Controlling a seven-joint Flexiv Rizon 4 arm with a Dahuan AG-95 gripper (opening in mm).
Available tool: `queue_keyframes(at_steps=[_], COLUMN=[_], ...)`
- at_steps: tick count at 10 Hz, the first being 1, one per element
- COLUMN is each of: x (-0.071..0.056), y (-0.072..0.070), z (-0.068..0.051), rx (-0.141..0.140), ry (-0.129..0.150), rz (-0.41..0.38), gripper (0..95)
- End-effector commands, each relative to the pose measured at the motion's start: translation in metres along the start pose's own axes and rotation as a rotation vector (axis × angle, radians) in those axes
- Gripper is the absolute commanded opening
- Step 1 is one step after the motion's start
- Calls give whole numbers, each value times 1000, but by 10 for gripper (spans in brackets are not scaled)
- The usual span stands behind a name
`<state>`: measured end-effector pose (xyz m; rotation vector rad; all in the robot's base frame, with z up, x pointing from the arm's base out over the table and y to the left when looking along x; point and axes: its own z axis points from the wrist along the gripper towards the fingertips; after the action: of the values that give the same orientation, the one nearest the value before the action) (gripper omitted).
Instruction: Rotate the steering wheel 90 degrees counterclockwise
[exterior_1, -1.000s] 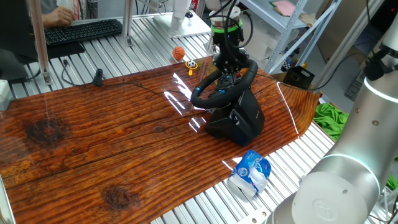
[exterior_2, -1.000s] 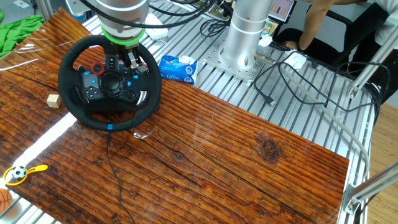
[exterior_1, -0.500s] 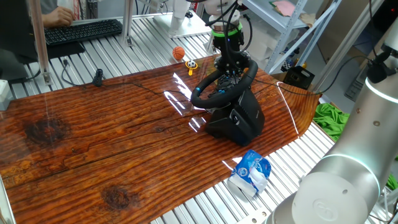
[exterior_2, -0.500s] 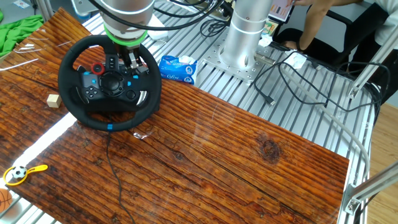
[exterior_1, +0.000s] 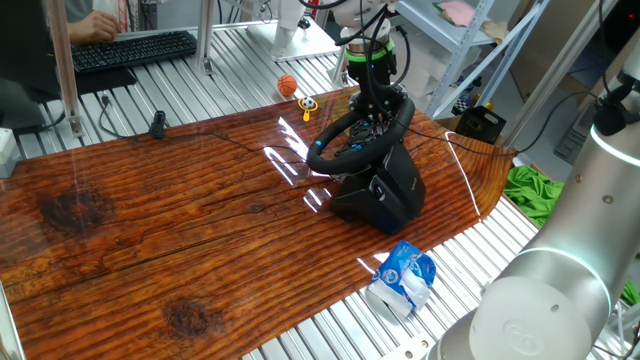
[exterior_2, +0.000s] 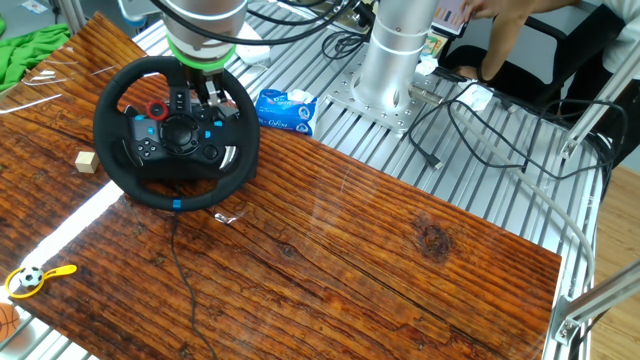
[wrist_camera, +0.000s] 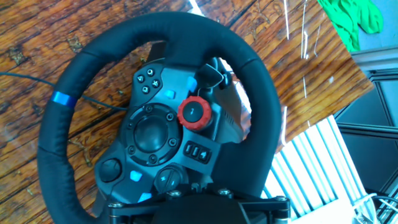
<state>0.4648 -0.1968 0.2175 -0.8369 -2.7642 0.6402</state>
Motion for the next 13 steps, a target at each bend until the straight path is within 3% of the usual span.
queue_keyframes(at_steps=[1, 13], x=[-4, -14], y=[-2, -5], z=[0, 3], rx=[-1, -9], ry=[-2, -13], rz=[-4, -14], gripper=[0, 0])
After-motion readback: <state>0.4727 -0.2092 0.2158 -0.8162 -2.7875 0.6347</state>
